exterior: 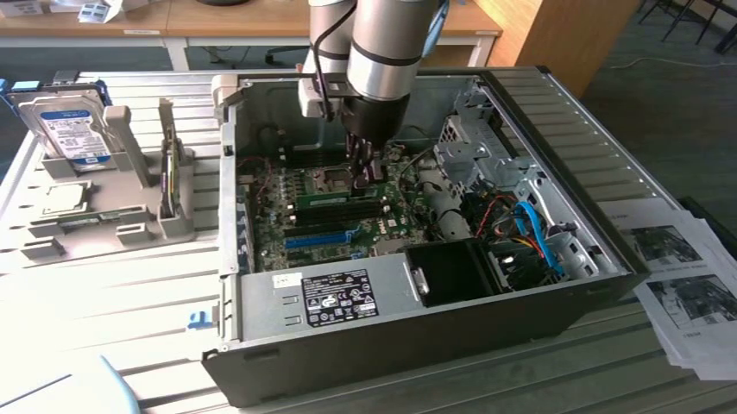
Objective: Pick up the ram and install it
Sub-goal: 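Insert the ram into the slot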
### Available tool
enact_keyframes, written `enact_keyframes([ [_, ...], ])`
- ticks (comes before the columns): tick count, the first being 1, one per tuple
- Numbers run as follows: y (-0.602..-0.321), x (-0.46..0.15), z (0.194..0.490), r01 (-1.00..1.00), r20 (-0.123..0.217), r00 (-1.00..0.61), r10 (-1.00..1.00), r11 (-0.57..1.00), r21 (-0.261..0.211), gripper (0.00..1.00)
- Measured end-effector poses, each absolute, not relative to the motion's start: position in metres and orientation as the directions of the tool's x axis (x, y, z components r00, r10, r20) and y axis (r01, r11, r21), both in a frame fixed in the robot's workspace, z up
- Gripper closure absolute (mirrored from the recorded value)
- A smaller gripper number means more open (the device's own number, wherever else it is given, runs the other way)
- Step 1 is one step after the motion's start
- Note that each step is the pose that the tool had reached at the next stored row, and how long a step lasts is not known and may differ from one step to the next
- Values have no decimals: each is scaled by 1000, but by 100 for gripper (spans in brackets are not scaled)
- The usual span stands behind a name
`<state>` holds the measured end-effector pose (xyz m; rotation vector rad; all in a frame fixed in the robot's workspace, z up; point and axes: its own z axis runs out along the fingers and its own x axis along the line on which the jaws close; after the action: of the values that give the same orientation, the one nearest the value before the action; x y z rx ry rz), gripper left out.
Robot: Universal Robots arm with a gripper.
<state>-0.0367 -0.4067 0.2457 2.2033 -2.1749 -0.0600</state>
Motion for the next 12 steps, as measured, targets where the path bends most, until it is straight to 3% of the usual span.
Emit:
enact_keyframes([
  [12, -407, -37, 241, -998, 4, 12, -1000, -12, 59, 89],
])
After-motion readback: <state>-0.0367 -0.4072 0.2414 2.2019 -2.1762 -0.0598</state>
